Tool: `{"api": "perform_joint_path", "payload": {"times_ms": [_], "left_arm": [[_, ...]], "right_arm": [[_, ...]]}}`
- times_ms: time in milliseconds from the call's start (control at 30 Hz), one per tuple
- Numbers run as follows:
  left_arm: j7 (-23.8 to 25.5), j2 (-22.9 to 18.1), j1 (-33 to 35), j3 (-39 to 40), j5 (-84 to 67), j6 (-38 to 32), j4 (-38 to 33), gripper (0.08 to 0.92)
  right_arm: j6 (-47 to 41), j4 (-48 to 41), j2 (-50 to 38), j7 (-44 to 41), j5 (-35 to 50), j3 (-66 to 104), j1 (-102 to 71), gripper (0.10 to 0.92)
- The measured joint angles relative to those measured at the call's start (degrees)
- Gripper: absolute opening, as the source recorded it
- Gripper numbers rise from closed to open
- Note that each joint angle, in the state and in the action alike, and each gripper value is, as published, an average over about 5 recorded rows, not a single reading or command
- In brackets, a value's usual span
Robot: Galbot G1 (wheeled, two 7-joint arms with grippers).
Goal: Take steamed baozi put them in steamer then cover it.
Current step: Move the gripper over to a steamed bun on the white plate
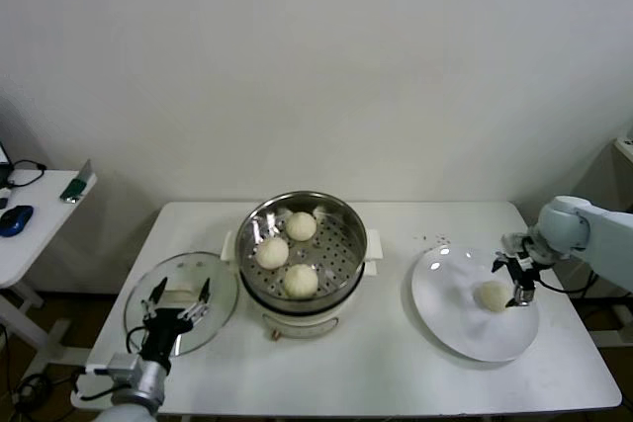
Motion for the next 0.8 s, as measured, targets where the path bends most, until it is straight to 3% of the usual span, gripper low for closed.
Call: {"api": "perform_joint_path", "payload": {"times_ms": [300, 533, 800], "left_arm": [[0.00, -0.05, 0.01, -0.08, 0.11, 0.01, -0.05, 0.823], [-0.03, -0.12, -0.15, -0.09, 0.11, 0.05, -0.04, 0.823], [-0.04, -0.14, -0.31, -0.12, 0.11, 0.21, -0.04, 0.823]], "right_arm": [[-0.26, -2.90, 1.64, 0.18, -1.52, 3.84, -4.28, 0.816], [-0.49, -3.86, 2.27, 0.09, -1.90, 5.43, -5.58, 0.718], [-0.95, -3.14, 2.03, -0.38, -1.07, 5.15, -4.93, 0.672]]}}
